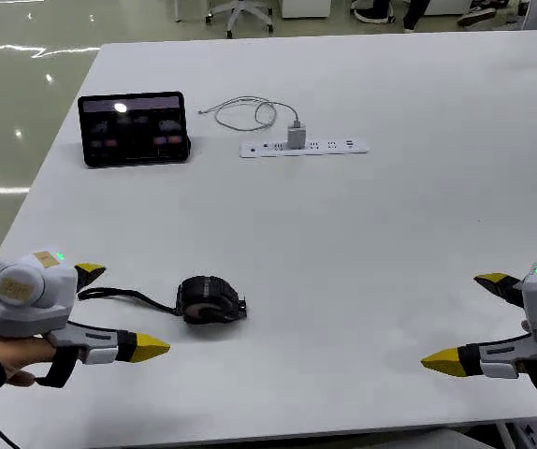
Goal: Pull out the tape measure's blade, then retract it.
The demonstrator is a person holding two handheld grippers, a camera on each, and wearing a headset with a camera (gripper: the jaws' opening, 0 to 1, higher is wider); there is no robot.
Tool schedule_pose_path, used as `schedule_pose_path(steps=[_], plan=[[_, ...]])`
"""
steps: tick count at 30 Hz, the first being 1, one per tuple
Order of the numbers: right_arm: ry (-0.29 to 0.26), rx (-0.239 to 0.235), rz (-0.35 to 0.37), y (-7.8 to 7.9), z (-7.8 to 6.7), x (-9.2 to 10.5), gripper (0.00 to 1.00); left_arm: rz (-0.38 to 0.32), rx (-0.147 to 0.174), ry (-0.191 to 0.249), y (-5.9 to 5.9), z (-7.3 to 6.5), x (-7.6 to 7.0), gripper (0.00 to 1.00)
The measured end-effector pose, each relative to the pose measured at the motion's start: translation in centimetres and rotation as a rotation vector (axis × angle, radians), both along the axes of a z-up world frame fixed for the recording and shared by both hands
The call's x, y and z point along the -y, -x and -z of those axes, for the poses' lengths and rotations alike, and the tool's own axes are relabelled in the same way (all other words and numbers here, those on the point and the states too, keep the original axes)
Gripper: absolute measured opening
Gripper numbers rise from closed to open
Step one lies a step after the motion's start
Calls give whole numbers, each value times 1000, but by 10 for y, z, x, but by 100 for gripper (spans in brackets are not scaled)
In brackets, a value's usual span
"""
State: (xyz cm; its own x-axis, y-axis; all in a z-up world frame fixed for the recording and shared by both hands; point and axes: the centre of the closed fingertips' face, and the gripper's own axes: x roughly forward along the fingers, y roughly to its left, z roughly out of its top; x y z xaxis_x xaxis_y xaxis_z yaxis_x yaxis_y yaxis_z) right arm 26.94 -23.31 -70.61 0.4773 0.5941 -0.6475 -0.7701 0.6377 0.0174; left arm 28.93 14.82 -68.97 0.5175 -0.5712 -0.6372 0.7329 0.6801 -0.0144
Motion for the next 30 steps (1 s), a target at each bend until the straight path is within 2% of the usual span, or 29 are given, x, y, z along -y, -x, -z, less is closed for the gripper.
schedule_pose_path(steps=[3,4,5,6,8,9,11,19,21,23,26,28,30], plan=[[-2,-7,-14,-3,1,-5,100,38,9,-10,-8,-2,8,100],[-3,-9,-18,-3,2,-7,100,50,19,-23,-11,-2,9,100],[-1,-9,-21,-4,2,-9,100,66,50,-44,-17,-3,10,100],[1,-9,-25,-4,2,-10,100,80,50,-40,-18,-4,14,100],[-2,-9,-38,-5,2,-13,100,104,35,-25,-19,-4,22,100],[-1,-8,-44,-5,2,-14,100,115,42,-26,-21,-5,25,100],[2,-4,-56,-6,1,-17,100,142,50,-33,-23,-6,30,100],[-21,-7,-79,-12,-3,-28,100,224,32,-60,-28,-2,46,100],[-18,-2,-102,-12,-1,-33,100,245,24,-75,-30,2,48,100],[-10,51,-161,-13,-2,-40,100,271,12,-87,-31,5,51,100],[-5,31,-186,-12,3,-48,100,327,11,-129,-32,12,58,100],[4,11,-202,-12,7,-53,100,369,23,-180,-35,17,60,100],[0,19,-218,-13,7,-58,100,381,4,-182,-34,19,64,100]])
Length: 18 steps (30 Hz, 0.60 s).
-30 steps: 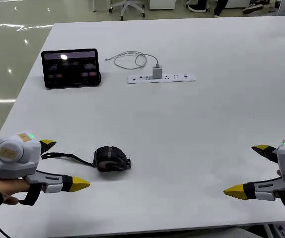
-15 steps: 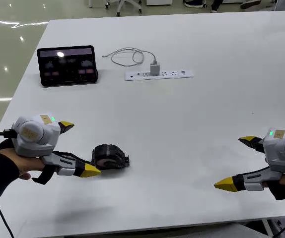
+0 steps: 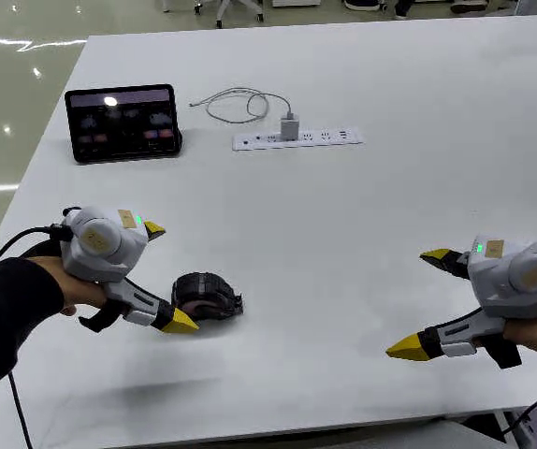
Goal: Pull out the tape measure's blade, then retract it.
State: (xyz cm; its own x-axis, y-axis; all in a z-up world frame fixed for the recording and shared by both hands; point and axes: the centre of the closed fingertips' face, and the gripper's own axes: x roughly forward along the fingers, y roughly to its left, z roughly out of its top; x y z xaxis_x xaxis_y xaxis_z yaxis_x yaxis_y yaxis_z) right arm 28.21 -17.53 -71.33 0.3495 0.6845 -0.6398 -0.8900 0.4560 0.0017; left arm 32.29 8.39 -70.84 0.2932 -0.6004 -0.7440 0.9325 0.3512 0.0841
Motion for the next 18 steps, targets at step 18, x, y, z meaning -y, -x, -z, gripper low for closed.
schedule_pose_path(steps=[18], plan=[[-45,65,-200,-22,-5,-65,100,188,3,-199,-12,28,14,99]])
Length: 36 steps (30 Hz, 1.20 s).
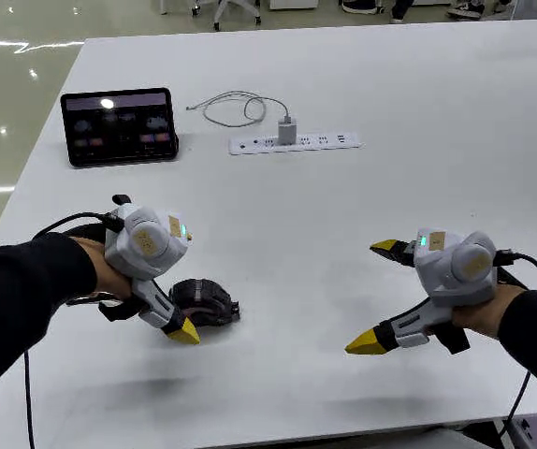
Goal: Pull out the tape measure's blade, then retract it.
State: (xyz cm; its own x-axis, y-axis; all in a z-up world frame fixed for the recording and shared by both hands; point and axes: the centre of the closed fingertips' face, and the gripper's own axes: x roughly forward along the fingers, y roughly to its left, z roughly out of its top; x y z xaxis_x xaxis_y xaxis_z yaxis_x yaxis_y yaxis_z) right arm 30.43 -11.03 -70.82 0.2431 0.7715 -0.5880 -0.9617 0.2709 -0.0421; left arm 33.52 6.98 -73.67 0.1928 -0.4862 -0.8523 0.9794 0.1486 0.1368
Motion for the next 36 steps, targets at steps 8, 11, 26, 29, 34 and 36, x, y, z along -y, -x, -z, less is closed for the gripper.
schedule_pose_path(steps=[8,11,26,29,34,36], plan=[[22,1,-67,-14,9,-33,100,-1,-57,-34,6,11,-3,88],[16,-1,-90,-16,12,-47,100,9,-71,-35,6,14,-1,82],[46,-32,-185,-18,30,-105,90,61,-105,-92,12,30,1,55],[60,-45,-190,-18,36,-110,88,74,-102,-102,13,31,1,50],[79,-45,-214,-19,41,-118,84,71,-116,-102,14,31,1,37],[79,-45,-218,-20,41,-122,82,72,-109,-108,13,32,0,35]])
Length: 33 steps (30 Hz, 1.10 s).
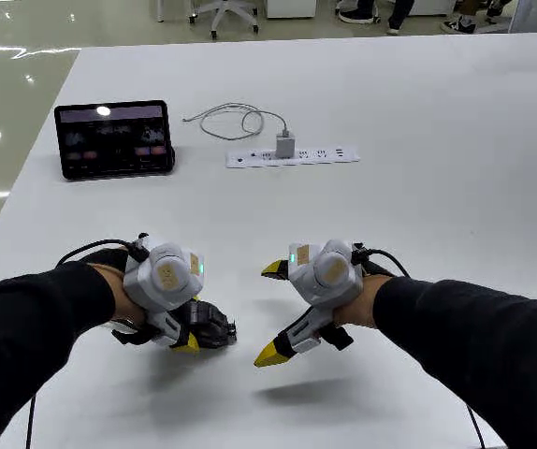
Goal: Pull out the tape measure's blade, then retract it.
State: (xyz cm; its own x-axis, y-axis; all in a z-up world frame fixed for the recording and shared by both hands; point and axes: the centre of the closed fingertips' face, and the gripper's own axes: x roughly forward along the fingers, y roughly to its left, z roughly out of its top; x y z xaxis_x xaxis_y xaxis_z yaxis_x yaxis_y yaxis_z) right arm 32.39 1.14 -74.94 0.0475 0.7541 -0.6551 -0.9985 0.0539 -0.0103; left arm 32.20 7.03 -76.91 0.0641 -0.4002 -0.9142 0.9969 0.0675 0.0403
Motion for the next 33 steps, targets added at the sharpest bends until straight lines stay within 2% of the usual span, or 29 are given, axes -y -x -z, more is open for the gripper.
schedule_pose_path(steps=[2,6,11,14,20,25,28,33], plan=[[-3,-6,-10,1,0,-3,77,5,2,-5,1,1,0,34],[3,-1,-21,0,1,-7,73,-8,-13,-18,-1,2,1,34],[3,0,-26,-1,3,-14,68,-20,-24,7,0,0,1,34],[9,2,-48,1,9,-20,65,-26,-13,13,0,0,1,34],[23,-1,-55,4,16,-25,51,-36,-5,23,-1,0,2,34],[28,10,-64,2,16,-29,46,-35,-15,14,-2,0,1,34],[46,13,-78,2,19,-29,40,-35,-19,8,-1,1,1,34],[90,12,-98,5,32,-25,36,-34,-22,3,-1,1,1,34]])
